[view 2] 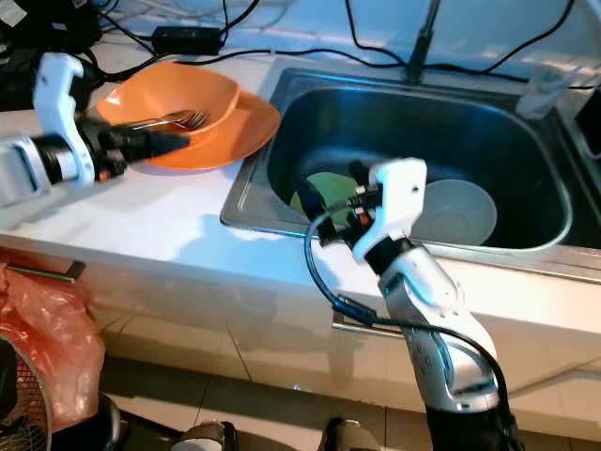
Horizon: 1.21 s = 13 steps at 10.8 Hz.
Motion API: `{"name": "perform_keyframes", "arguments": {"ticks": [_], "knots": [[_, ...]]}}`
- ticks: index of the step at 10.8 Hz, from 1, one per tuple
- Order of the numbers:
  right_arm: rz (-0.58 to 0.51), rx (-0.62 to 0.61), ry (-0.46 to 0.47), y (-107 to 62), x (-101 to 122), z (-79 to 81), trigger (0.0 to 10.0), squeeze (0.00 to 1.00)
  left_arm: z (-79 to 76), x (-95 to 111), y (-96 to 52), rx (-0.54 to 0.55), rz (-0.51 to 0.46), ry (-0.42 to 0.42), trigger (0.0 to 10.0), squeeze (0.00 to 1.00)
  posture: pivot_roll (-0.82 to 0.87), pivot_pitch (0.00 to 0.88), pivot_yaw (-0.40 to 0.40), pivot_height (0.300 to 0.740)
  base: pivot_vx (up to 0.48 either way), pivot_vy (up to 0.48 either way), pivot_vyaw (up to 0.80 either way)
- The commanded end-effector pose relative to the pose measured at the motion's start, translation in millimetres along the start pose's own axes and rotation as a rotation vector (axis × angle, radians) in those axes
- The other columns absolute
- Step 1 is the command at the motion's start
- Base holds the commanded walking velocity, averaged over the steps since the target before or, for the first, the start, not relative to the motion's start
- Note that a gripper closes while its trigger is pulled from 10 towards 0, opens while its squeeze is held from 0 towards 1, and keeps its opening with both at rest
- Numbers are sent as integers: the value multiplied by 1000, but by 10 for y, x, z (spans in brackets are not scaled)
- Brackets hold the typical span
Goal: Kitchen organization
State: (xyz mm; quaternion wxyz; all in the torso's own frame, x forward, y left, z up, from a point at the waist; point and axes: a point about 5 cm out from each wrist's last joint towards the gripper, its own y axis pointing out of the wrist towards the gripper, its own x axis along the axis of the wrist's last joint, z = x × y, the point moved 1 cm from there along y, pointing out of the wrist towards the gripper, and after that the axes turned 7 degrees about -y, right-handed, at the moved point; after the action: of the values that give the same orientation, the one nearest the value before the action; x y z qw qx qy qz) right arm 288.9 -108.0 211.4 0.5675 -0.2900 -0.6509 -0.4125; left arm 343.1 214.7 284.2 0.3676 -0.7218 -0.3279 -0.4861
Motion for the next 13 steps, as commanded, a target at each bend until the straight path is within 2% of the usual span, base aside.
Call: {"name": "perform_keyframes", "arguments": {"ticks": [1,3,4,5,6,7,9,12,13], "knots": [[-1,-1,-14,9,-1,-28,10000,0,-40,98,-26,-24,-49,-8,10000,0,-4,78,-17,740,0,0,0],[0,9,-16,22,-10,-23,10000,0,72,117,-38,49,-91,-33,10000,0,-4,77,-23,740,0,0,0],[-1,13,-18,32,-8,-27,10000,0,188,160,-27,140,-157,-39,10000,0,-8,71,-29,740,0,0,0],[-3,17,-20,43,-5,-30,10000,0,282,192,-42,251,-199,-25,10000,0,-8,62,-31,740,0,0,0],[-6,20,-23,56,-2,-30,10000,0,479,241,-88,418,-250,0,10000,0,-8,56,-30,740,0,0,0],[-9,21,-24,67,-2,-30,10000,0,611,315,-166,541,-300,29,10000,0,-7,54,-30,740,0,0,0],[-12,21,-24,76,-1,-28,10000,0,702,401,-233,611,-367,70,10000,0,-8,51,-26,740,0,0,0],[-12,41,-15,73,-15,25,10000,0,844,171,-121,648,-323,60,10000,0,-14,48,-26,740,0,0,0],[-11,44,-14,73,-18,33,10000,0,904,91,-125,677,-299,63,10000,310,-13,47,-26,740,0,0,0]]}}
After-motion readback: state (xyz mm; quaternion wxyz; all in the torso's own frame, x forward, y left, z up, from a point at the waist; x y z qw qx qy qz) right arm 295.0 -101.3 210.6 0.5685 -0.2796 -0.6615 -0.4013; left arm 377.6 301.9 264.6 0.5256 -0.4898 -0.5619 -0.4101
